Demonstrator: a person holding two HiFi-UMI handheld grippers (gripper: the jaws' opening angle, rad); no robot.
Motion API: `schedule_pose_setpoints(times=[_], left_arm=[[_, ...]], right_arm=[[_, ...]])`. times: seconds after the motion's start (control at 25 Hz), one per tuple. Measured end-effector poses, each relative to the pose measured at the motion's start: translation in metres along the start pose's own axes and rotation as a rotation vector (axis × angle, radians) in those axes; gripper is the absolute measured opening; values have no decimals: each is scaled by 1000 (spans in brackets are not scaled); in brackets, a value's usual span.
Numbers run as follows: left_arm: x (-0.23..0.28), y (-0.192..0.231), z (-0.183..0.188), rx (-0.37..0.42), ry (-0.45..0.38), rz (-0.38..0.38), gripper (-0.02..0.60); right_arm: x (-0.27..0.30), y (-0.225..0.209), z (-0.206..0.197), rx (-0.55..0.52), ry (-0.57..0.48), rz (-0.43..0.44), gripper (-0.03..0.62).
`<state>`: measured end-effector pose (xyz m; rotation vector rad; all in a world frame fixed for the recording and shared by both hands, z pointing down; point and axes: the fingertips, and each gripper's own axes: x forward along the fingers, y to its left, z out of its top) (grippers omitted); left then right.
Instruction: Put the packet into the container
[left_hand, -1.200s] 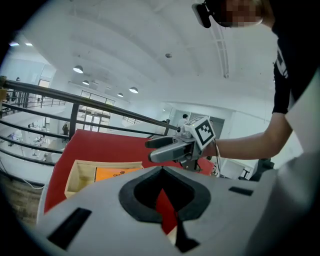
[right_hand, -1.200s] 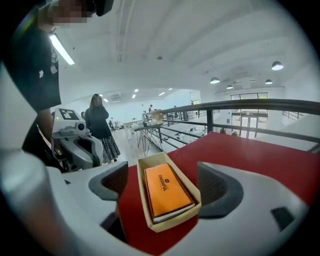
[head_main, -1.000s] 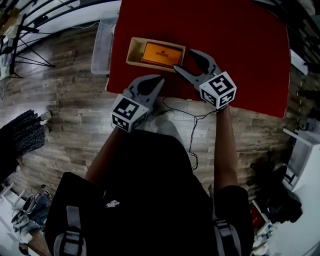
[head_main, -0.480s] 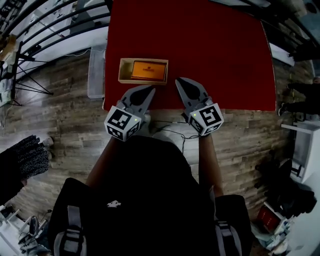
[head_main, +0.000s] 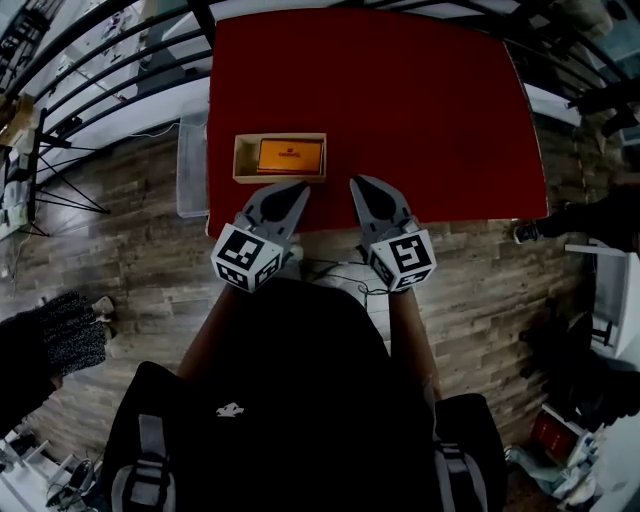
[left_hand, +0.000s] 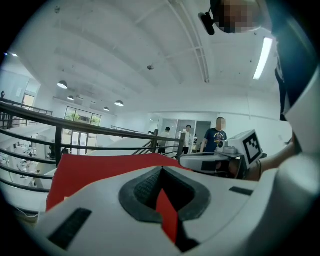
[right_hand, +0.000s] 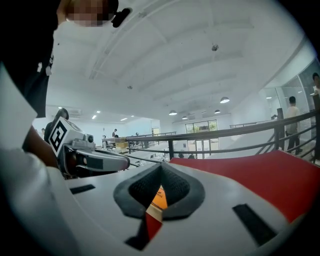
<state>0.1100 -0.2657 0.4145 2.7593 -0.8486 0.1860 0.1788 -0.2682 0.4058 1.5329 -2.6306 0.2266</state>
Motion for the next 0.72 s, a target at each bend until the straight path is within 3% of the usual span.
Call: schedule_pose_setpoints(times=[0.72], left_arm=[[3, -10, 1, -6, 3, -24, 6]], right_arm=[[-6, 2, -10, 40, 19, 1, 21]])
